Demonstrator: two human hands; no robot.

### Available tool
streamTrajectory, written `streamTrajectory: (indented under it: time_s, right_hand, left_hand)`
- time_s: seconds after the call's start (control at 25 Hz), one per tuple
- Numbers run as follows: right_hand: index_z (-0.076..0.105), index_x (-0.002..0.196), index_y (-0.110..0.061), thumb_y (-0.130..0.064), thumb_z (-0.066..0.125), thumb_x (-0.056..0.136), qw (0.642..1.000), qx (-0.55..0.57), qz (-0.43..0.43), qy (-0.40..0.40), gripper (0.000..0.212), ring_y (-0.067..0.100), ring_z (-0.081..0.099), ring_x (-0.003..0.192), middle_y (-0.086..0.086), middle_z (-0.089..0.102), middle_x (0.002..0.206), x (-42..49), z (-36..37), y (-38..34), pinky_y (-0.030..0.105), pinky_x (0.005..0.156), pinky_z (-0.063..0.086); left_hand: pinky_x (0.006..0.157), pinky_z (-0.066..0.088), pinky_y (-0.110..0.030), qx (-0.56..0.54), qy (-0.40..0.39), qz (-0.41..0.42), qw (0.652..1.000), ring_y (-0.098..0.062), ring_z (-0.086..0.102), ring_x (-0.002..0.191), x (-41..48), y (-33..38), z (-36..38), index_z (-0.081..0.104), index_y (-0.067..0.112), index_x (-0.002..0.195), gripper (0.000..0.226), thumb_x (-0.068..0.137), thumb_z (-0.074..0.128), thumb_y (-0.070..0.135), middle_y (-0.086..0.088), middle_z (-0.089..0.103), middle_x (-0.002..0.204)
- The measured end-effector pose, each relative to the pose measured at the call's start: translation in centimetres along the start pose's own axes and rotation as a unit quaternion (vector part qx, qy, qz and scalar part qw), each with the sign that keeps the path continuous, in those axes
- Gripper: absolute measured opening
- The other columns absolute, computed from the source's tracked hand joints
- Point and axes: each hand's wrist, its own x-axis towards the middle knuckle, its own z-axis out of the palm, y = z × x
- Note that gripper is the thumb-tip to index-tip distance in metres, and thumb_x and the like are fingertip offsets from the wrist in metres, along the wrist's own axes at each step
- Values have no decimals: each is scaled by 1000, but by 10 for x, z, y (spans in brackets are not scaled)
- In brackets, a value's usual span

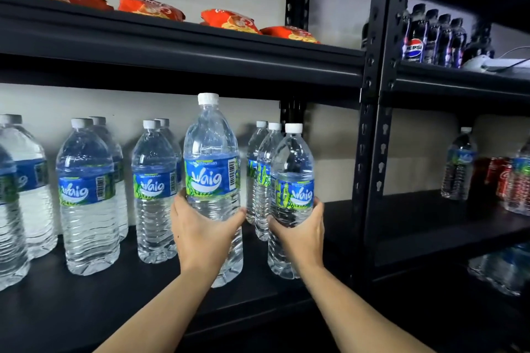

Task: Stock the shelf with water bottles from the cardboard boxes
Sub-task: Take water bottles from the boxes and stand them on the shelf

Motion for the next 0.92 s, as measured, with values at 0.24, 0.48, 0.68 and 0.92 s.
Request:
streamTrajectory:
  time_s: [0.24,0.48,0.68,0.92]
  right_hand:
    - [30,128,-35,-44,87,53,1000,-14,6,-25,95,16,50,118,-6,50,125,6,5,10,40,96,46]
    - [25,143,-31,-38,90,61,998,4,37,-59,105,20,44,130,-2,45,140,26,16,22,41,104,41]
    - [23,144,-30,-50,92,51,997,5,47,-55,118,22,43,132,0,44,143,30,24,27,46,106,42]
    - [18,147,-32,-55,90,52,996,5,51,-74,121,20,36,137,-2,37,147,29,23,31,47,107,40]
  left_hand:
    - [99,31,-23,23,8,36,999,-13,45,113,1,-9,-12,42,7,134,97,56,94,31,2,47,119]
    - [102,40,-33,46,15,40,998,-18,49,114,-1,-20,-10,45,8,130,94,54,94,35,-3,53,119]
    - [104,40,-38,49,15,24,998,-22,49,115,-1,-25,-4,44,9,130,93,55,93,35,-5,53,120]
    - [94,30,-20,38,12,19,999,-10,41,104,-7,-27,0,43,8,131,91,58,93,30,2,47,116]
